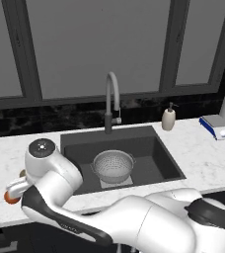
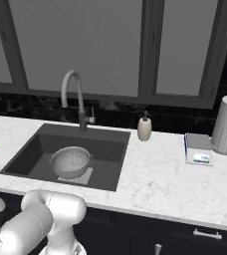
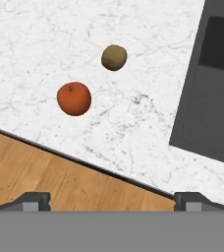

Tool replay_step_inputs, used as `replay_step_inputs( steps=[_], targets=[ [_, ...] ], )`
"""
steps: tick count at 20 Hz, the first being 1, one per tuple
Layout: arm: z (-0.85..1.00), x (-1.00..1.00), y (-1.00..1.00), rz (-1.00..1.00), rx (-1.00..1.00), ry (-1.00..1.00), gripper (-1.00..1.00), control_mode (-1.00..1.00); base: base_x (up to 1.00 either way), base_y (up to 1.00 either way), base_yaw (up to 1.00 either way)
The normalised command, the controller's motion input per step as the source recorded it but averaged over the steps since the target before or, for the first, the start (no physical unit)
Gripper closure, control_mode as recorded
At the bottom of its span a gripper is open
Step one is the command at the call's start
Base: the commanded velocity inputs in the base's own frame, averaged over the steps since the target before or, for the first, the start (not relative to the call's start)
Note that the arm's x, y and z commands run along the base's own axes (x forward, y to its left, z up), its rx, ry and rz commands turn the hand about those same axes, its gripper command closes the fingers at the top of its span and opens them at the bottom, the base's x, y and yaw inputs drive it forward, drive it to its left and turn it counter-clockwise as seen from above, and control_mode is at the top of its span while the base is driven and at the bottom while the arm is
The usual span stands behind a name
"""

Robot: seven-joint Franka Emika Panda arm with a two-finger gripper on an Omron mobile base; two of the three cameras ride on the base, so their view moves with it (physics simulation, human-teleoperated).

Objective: Put the colander in the sink, put the orange, kiwi in the colander, and turn on the sink faucet and pour water over the colander.

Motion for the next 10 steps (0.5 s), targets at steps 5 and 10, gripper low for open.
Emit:
replay_step_inputs(
  steps=[5,10],
  targets=[
    [-0.26,0.01,0.19,0.0,0.0,0.0,-1.0,-1.0,0.0,0.0,0.0],
    [-0.5,0.06,0.14,0.02,0.0,0.0,-1.0,-1.0,0.0,0.0,0.0]
  ],
)
